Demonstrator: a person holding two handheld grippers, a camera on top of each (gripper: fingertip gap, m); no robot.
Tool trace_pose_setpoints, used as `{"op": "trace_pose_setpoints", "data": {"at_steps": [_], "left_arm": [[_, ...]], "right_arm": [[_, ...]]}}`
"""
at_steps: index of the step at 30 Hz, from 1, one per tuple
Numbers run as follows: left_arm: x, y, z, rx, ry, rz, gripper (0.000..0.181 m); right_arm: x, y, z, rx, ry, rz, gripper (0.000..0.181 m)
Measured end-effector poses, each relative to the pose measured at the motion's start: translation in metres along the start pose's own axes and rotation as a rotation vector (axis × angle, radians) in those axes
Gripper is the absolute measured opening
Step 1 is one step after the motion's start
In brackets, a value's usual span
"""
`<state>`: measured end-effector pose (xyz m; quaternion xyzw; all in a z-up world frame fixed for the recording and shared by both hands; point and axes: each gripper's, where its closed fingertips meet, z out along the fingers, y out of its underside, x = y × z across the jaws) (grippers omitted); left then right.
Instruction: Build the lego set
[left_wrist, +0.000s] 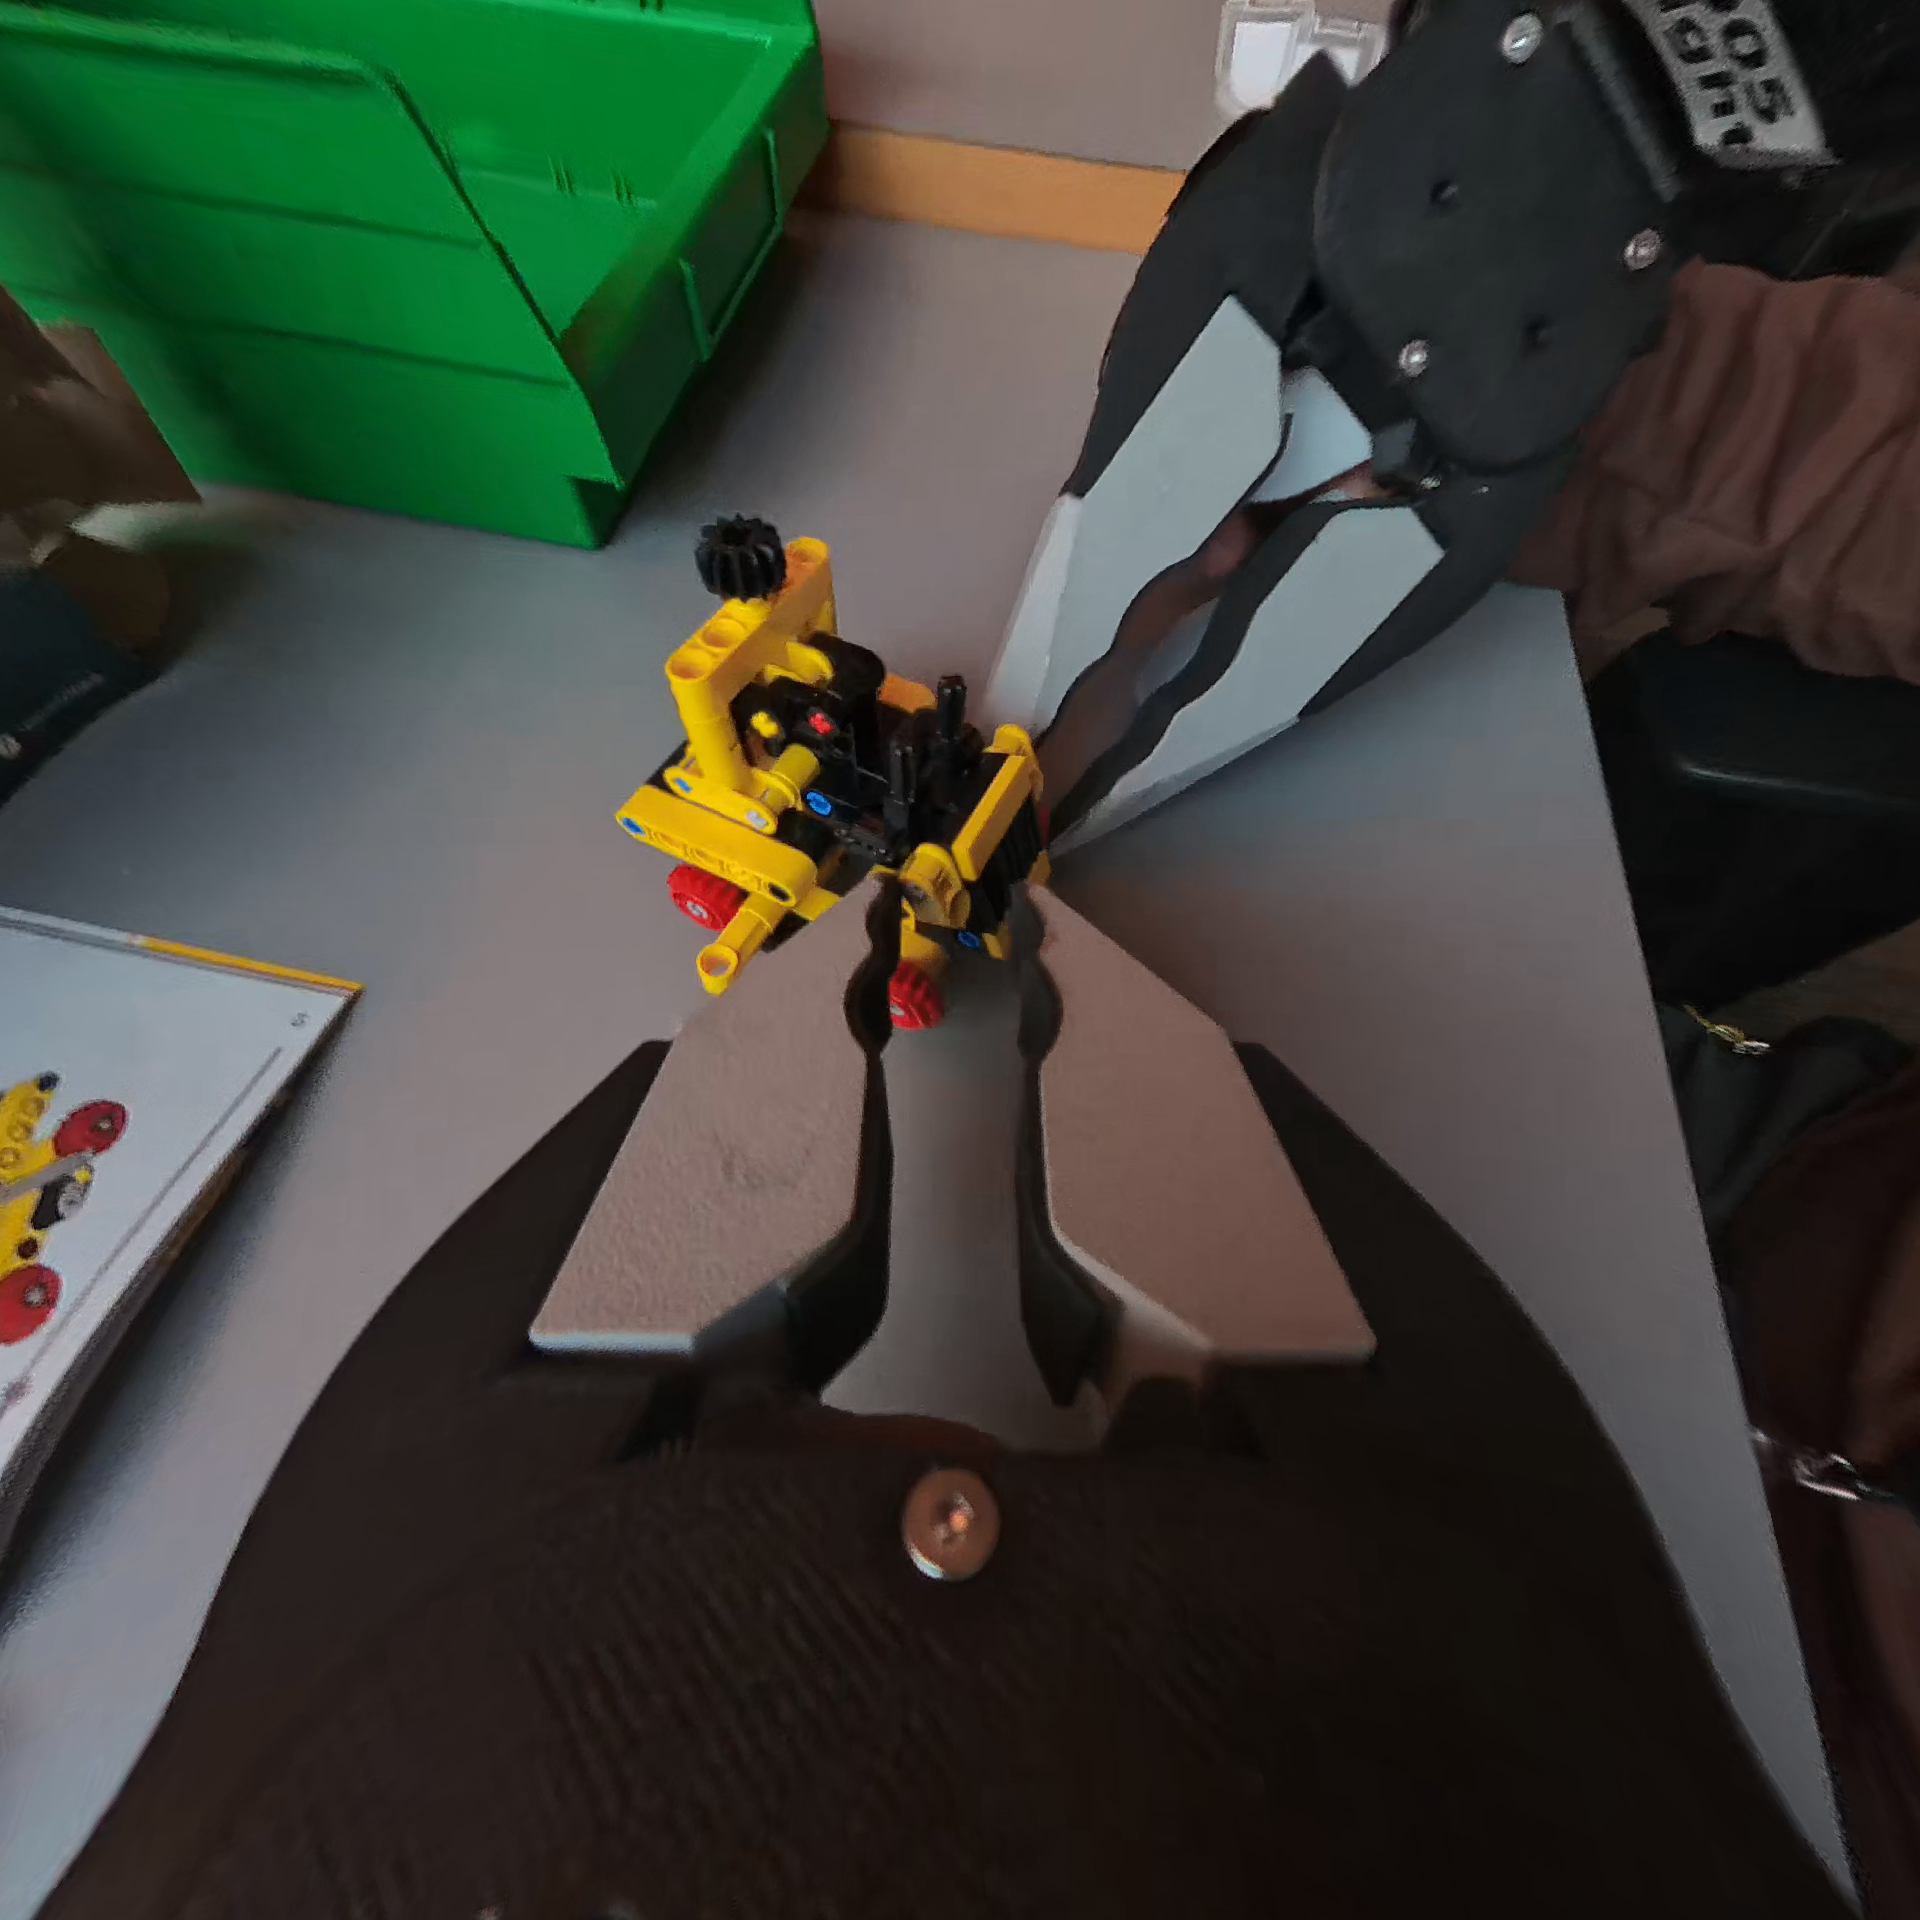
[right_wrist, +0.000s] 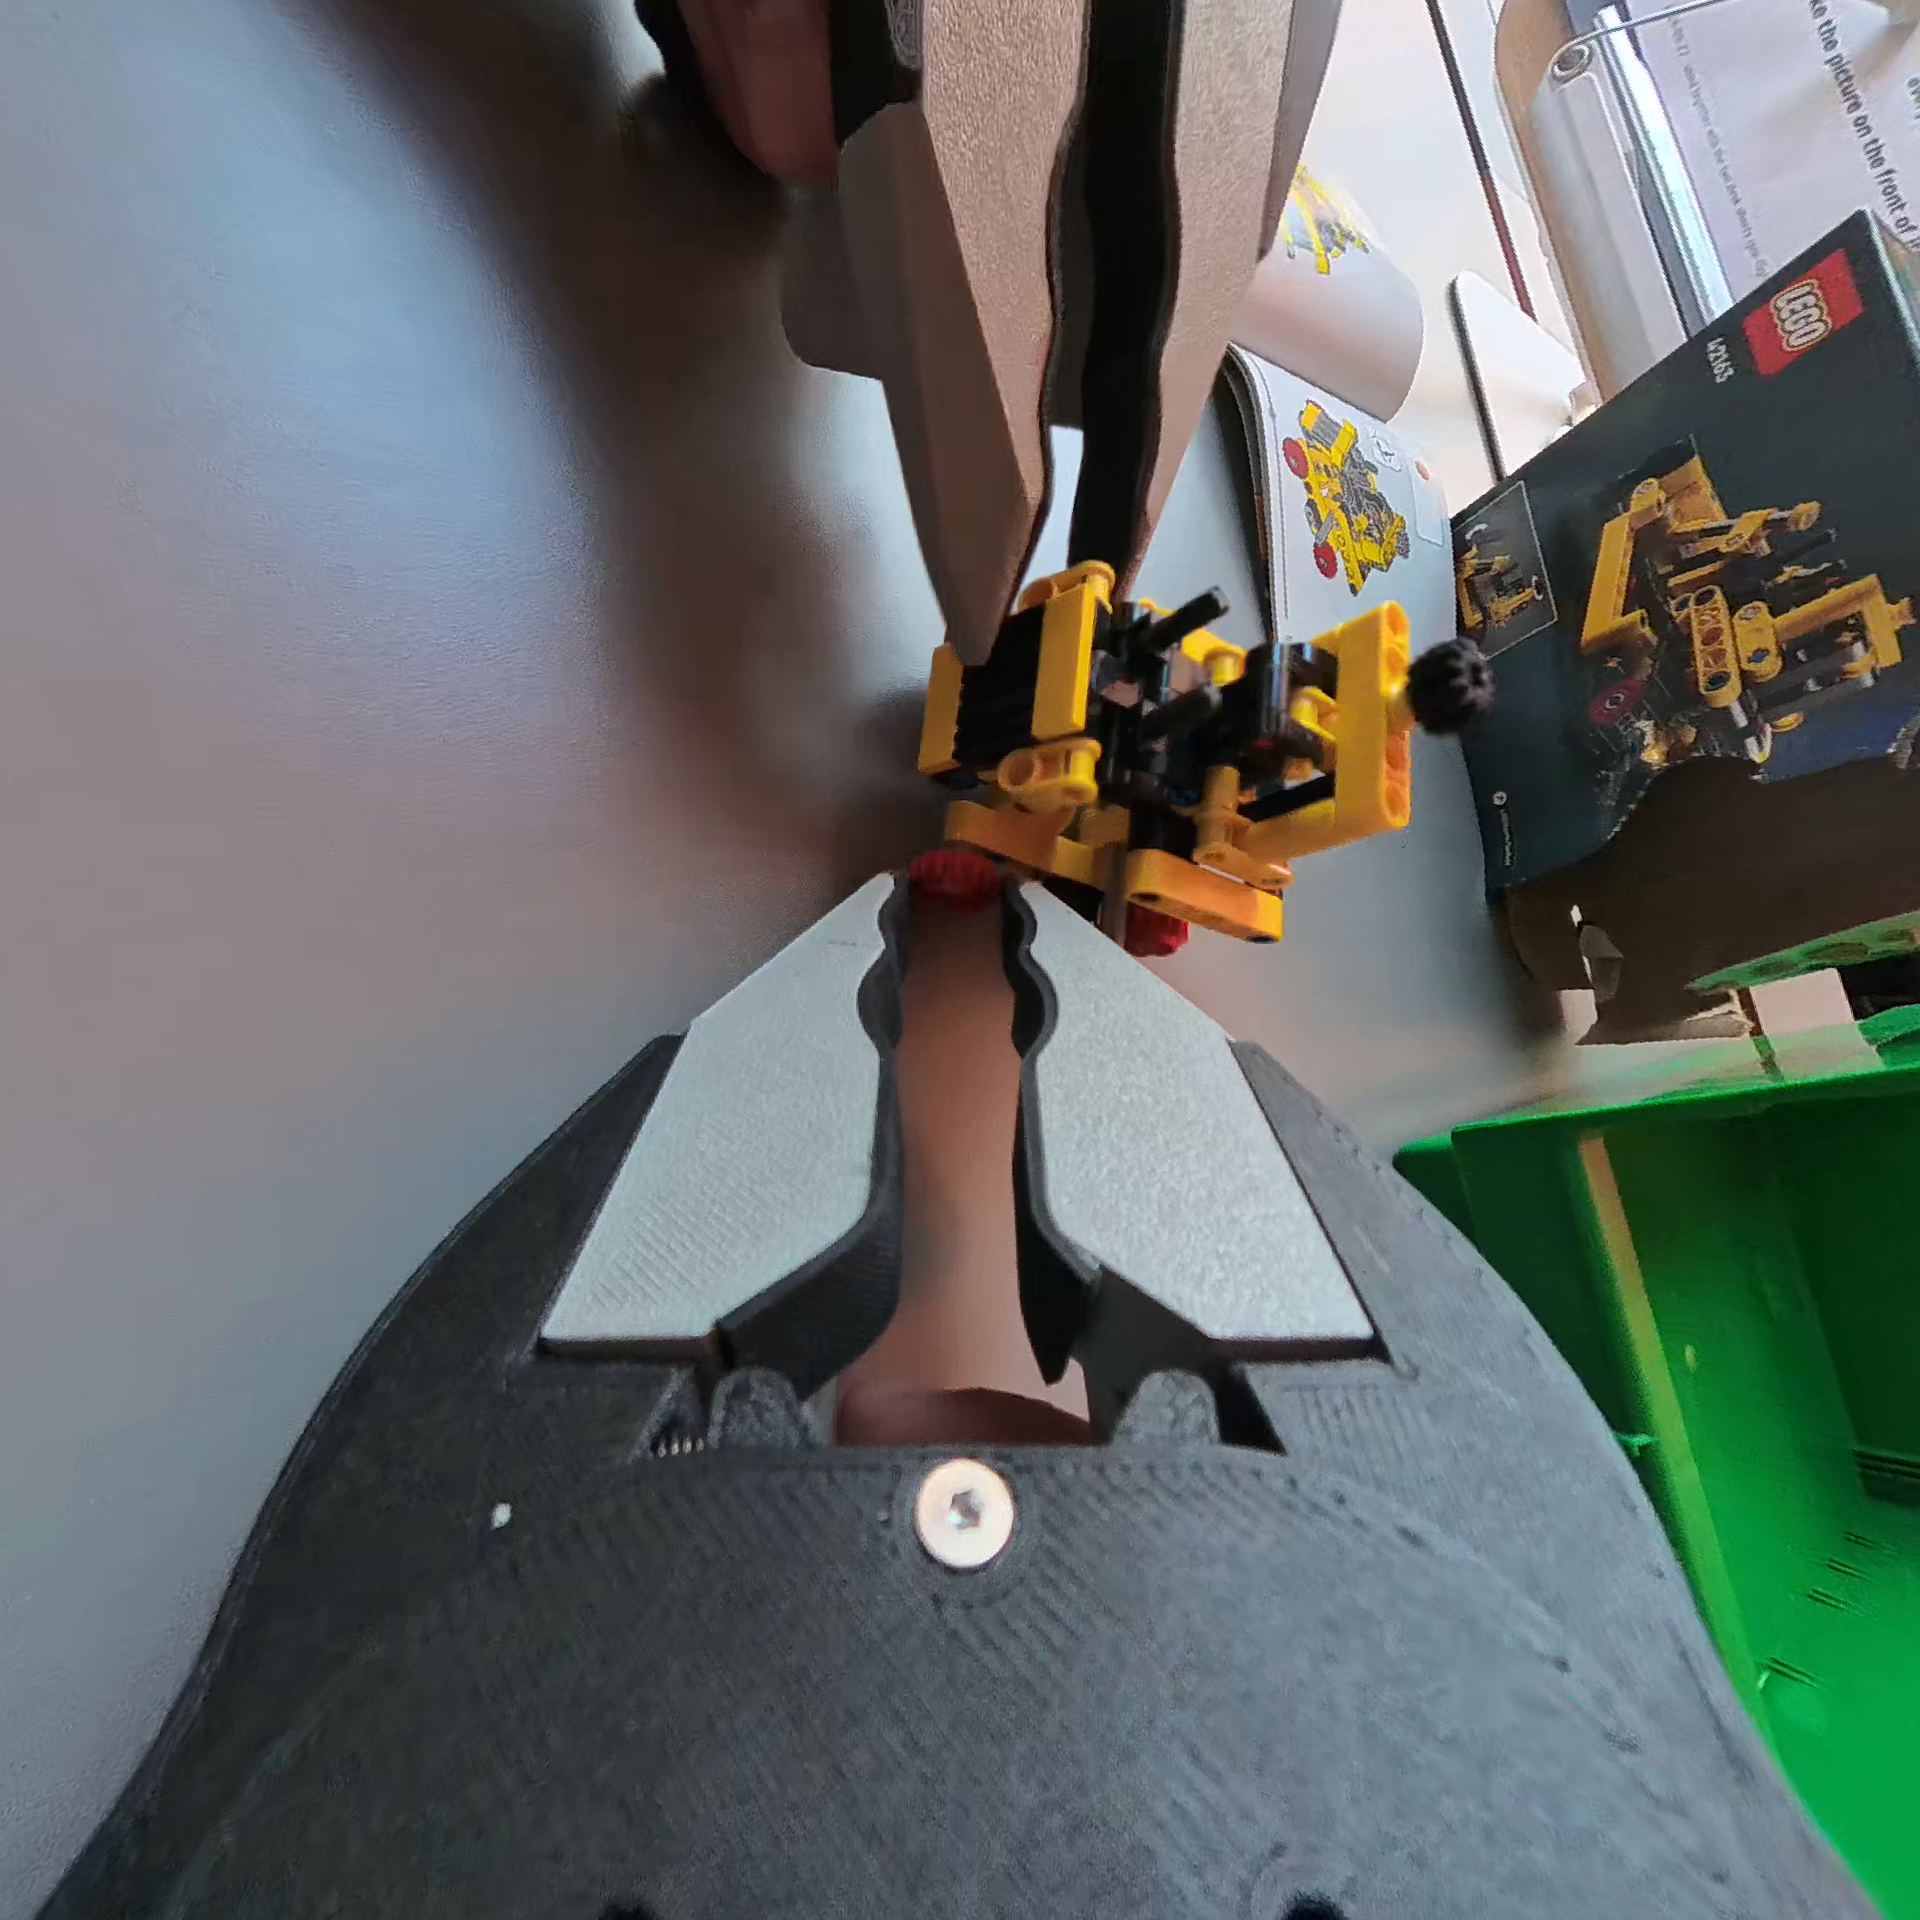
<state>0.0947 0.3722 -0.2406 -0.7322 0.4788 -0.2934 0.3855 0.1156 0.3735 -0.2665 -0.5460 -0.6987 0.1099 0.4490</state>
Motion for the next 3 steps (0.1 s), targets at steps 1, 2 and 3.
{"op": "trace_pose_setpoints", "data": {"at_steps": [1, 2, 3], "left_arm": [[-0.0002, 0.0024, 0.0002, -0.013, 0.014, -0.017, 0.02], [0.0006, 0.0022, -0.0005, -0.01, 0.025, -0.023, 0.02], [0.0017, 0.002, -0.0008, -0.007, 0.033, -0.022, 0.02]], "right_arm": [[0.0004, 0.0001, -0.0001, -0.001, 0.004, -0.002, 0.015], [0.0004, 0.0, -0.0001, -0.001, 0.007, -0.005, 0.014], [0.0004, -0.0001, -0.0003, 0.0, 0.011, -0.009, 0.014]]}}
